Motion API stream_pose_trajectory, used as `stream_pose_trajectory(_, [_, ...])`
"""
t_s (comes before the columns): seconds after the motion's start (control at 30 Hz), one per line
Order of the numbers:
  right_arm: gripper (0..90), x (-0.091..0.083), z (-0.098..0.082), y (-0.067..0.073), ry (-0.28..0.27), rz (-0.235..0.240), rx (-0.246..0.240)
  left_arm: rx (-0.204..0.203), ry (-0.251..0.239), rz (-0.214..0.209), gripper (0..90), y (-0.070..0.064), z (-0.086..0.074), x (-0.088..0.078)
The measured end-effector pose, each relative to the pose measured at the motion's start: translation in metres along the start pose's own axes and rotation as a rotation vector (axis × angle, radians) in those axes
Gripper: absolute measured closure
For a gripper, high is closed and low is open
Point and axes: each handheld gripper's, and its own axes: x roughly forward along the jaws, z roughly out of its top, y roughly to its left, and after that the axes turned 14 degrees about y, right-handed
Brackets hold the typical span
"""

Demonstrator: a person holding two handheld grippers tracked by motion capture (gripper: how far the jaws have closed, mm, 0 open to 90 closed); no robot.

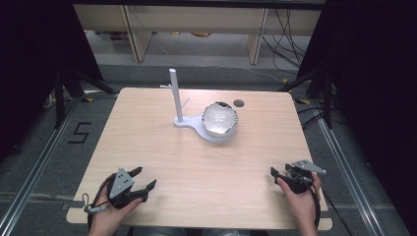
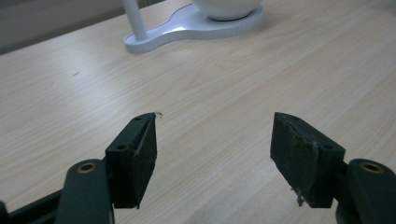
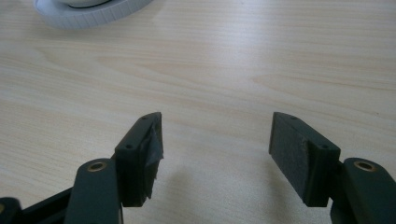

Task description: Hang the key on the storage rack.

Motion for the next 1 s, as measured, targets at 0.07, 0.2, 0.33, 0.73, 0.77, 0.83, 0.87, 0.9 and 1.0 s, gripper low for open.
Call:
stream_pose_trajectory(0.07, [35.8, 0.000, 0.000, -0.001, -0.007, 0.011, 0.003, -0.050, 0.064, -0.016, 32.2, 0.011, 0.009, -0.009])
stream_pose_trajectory(0.2, [35.3, 0.000, -0.001, -0.001, -0.022, 0.010, 0.004, -0.091, 0.246, -0.071, 31.8, 0.030, 0.019, -0.020])
stream_pose_trajectory(0.33, [35.3, 0.001, 0.000, 0.000, 0.003, -0.006, -0.013, -0.049, 0.386, -0.110, 30.1, 0.052, 0.026, -0.024])
stream_pose_trajectory(0.73, [35.5, 0.001, 0.001, 0.000, 0.013, 0.005, -0.005, 0.031, 0.695, -0.251, 27.3, 0.087, 0.023, -0.015])
stream_pose_trajectory(0.77, [35.5, 0.001, 0.001, 0.000, 0.009, 0.008, -0.005, 0.020, 0.706, -0.257, 27.4, 0.087, 0.020, -0.013])
stream_pose_trajectory(0.83, [35.5, 0.001, 0.001, -0.001, 0.013, 0.008, -0.001, 0.017, 0.737, -0.255, 27.5, 0.086, 0.017, -0.011])
stream_pose_trajectory(0.87, [35.5, 0.002, 0.001, -0.001, 0.017, 0.000, -0.006, 0.016, 0.757, -0.255, 27.0, 0.085, 0.013, -0.010])
stream_pose_trajectory(0.9, [35.5, 0.002, 0.001, -0.001, 0.017, 0.000, -0.006, 0.016, 0.757, -0.255, 26.8, 0.085, 0.013, -0.010])
stream_pose_trajectory(1.0, [35.5, 0.002, 0.001, 0.000, 0.006, 0.012, -0.007, 0.022, 0.768, -0.241, 26.3, 0.083, 0.008, -0.013])
